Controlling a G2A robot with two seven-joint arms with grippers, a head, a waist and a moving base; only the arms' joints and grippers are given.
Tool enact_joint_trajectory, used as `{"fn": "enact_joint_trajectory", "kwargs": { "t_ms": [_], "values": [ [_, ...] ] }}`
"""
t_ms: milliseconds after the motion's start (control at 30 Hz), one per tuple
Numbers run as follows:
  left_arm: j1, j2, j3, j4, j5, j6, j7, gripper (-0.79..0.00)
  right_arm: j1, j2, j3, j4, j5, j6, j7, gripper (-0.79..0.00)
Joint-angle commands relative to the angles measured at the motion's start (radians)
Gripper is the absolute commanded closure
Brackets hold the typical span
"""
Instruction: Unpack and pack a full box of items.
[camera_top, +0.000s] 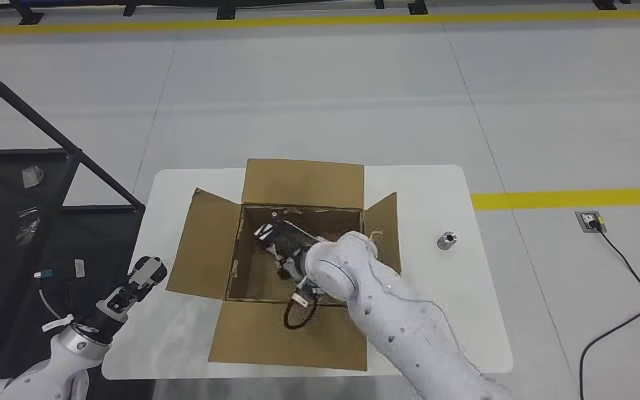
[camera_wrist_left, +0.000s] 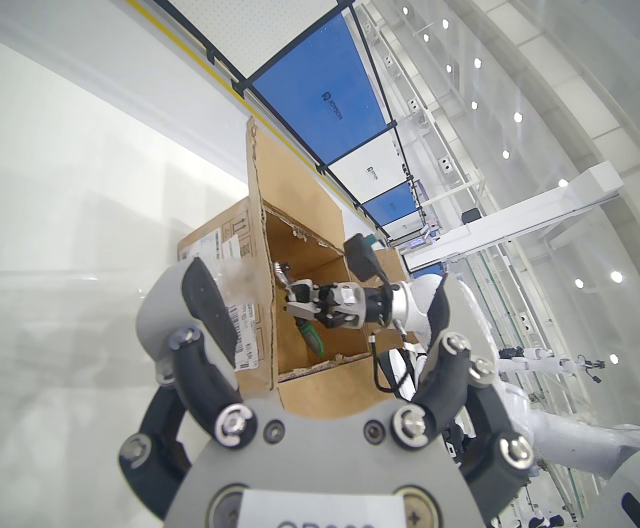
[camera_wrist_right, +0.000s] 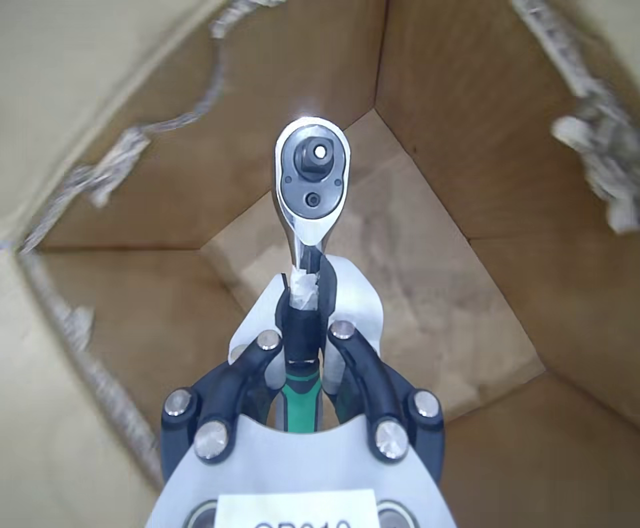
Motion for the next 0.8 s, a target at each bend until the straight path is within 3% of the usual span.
{"fn": "enact_joint_trajectory", "kwargs": {
  "t_ms": [0,133,333,500,767],
  "values": [
    [0.000,0.000,0.000,0.000,0.000,0.000,0.000,-0.785,-0.158,0.034,0.071,-0.302,-0.067,-0.016,0.043,0.000],
    [0.000,0.000,0.000,0.000,0.000,0.000,0.000,-0.785,-0.372,0.073,0.157,-0.662,-0.183,-0.045,-0.002,0.000],
    [0.000,0.000,0.000,0.000,0.000,0.000,0.000,-0.785,-0.593,0.103,0.257,-1.075,-0.336,-0.009,-0.092,0.000],
    [0.000,0.000,0.000,0.000,0.000,0.000,0.000,-0.785,-0.616,0.110,0.352,-1.089,-0.392,0.073,-0.166,0.000],
    [0.000,0.000,0.000,0.000,0.000,0.000,0.000,-0.785,-0.666,0.117,0.541,-1.089,-0.328,0.188,0.040,0.000]
  ]
}}
